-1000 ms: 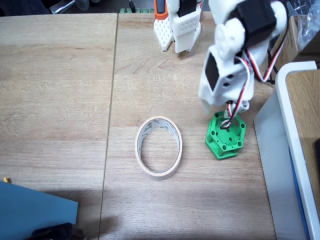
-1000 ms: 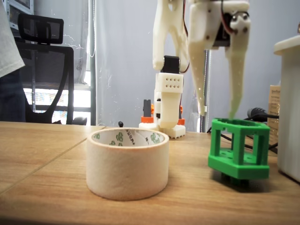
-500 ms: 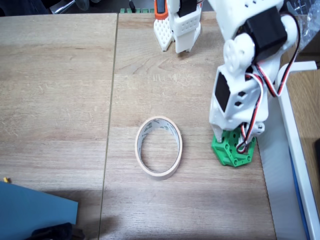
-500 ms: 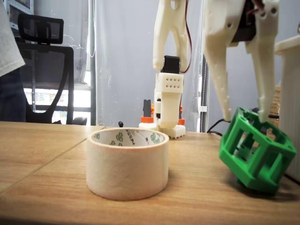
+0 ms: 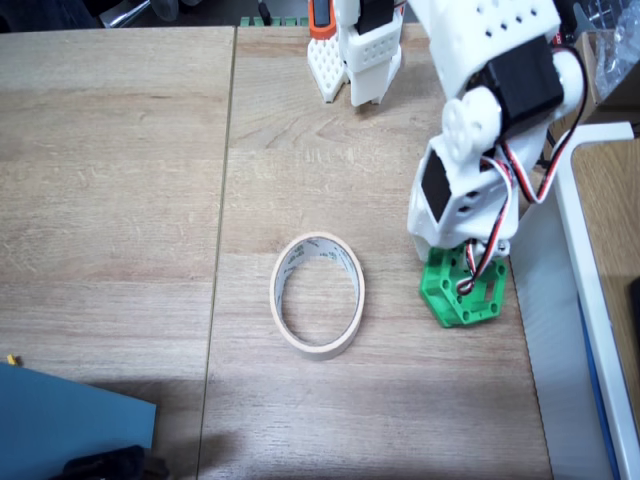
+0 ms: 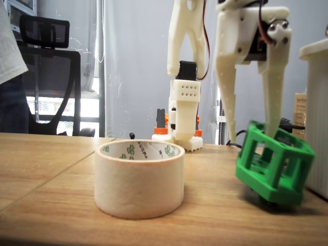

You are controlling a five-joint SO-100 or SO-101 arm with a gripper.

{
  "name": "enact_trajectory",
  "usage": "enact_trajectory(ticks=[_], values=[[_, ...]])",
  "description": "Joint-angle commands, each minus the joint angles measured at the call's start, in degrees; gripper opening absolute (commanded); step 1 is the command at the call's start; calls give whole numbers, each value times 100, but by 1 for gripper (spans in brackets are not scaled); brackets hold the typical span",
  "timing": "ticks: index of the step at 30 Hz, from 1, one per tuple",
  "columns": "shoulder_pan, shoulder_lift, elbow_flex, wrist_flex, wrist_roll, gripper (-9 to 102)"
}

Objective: Grasp a component and put it in the bin.

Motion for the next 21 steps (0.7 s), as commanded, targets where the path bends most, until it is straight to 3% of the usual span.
enact_trajectory(ticks=[1,21], values=[[0,53,-9,18,18,18],[0,-431,-62,9,18,3]])
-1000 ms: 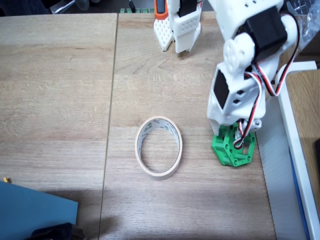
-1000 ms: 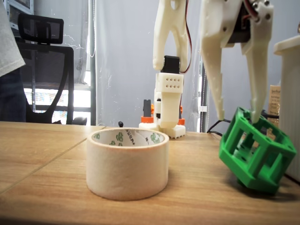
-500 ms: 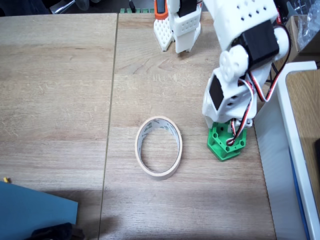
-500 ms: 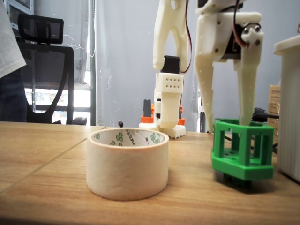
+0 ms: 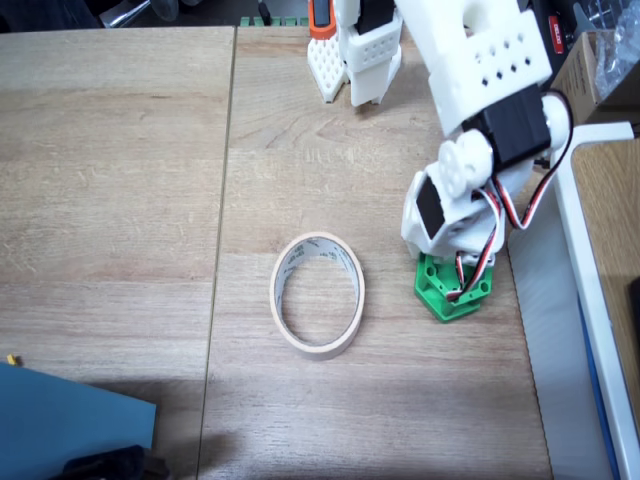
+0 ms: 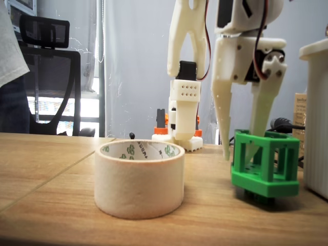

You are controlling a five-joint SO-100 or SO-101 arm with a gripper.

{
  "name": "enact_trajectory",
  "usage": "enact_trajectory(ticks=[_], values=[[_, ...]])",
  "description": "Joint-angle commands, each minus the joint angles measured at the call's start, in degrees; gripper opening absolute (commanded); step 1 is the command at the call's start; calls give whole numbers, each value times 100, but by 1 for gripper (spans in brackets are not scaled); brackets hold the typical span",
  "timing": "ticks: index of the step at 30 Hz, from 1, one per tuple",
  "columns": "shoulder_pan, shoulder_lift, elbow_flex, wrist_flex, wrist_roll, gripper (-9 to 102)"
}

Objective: Grasp a component and put it in the bin.

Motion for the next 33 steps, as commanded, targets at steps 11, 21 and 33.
enact_trajectory(ticks=[11,21,33], values=[[9,255,-141,79,9,0],[9,1617,-141,79,18,0],[26,2698,-141,141,18,0]])
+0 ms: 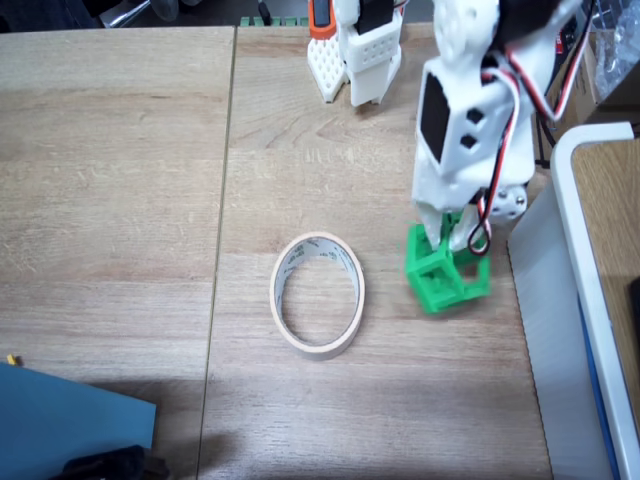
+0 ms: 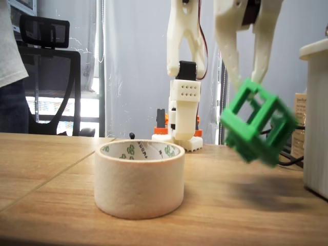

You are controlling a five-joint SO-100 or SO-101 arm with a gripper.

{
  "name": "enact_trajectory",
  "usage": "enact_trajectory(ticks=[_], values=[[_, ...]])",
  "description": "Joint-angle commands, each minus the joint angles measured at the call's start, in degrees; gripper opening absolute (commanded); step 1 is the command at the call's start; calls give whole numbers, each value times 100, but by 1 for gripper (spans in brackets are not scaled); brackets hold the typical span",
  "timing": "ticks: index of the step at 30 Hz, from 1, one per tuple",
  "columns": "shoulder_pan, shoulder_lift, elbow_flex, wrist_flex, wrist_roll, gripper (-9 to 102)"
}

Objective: Grasp a component and put it in the bin.

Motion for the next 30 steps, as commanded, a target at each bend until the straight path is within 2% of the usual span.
enact_trajectory(ticks=[1,17,30], values=[[97,738,-149,79,44,0],[2162,1345,-149,9,-53,0],[3366,1327,-149,9,-62,0]])
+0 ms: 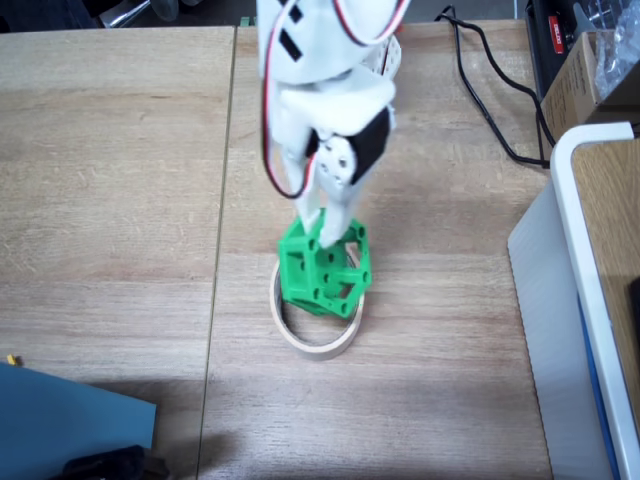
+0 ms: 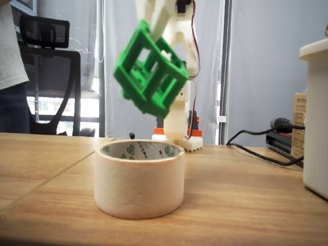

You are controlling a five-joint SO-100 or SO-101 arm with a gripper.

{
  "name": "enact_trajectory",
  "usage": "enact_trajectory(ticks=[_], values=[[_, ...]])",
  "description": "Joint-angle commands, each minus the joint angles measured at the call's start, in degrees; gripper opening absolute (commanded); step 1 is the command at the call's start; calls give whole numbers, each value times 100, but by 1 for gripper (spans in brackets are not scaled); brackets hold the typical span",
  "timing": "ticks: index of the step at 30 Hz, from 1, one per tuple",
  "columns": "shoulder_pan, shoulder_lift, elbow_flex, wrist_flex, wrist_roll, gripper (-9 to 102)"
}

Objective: Grasp a component and put it in the bin.

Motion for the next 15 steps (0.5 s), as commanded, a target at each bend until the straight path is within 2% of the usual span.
enact_trajectory(ticks=[1,15], values=[[255,299,-114,-26,-62,0],[290,-316,-53,-26,-9,0]])
